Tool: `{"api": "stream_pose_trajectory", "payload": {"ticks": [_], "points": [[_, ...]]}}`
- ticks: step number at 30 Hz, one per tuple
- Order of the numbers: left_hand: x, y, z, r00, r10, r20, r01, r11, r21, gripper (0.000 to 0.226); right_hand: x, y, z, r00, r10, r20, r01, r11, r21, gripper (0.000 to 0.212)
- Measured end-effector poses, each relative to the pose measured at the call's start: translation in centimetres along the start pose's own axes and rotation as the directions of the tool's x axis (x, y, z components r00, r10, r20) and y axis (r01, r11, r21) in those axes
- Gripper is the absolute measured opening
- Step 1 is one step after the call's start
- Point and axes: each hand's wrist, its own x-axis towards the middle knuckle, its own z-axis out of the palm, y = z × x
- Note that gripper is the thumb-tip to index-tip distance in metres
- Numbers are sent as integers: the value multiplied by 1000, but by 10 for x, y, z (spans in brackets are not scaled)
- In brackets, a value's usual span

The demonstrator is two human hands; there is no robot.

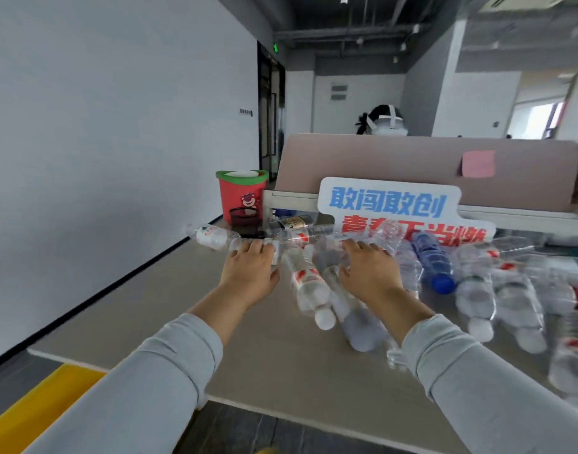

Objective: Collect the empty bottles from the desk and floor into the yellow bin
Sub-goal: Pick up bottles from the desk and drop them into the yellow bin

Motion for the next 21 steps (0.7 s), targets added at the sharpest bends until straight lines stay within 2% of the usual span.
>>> {"api": "stream_pose_trajectory", "payload": {"ticks": [4, 9, 12, 14, 16, 19, 21], "points": [[10, 51, 4, 994, 100, 37, -98, 994, -49, 50, -25, 49, -18, 995, 93, 18, -92, 994, -52, 43], [11, 93, 8, 964, 238, 115, -227, 969, -98, 45, -55, 76, -27, 983, 182, 14, -181, 983, -27, 41], [8, 108, 11, 943, 291, 162, -281, 956, -84, 47, -66, 79, -20, 949, 290, 125, -299, 953, 56, 61], [6, 113, 13, 940, 295, 171, -284, 955, -88, 45, -71, 74, -12, 900, 367, 236, -401, 909, 117, 80], [4, 113, 14, 941, 291, 173, -280, 956, -90, 43, -73, 67, -6, 853, 421, 308, -492, 845, 207, 89], [1, 109, 15, 944, 277, 178, -262, 960, -100, 42, -72, 62, -3, 796, 480, 369, -598, 720, 353, 89], [-1, 110, 14, 943, 273, 190, -257, 961, -104, 42, -71, 66, -3, 770, 506, 389, -634, 676, 376, 91]]}}
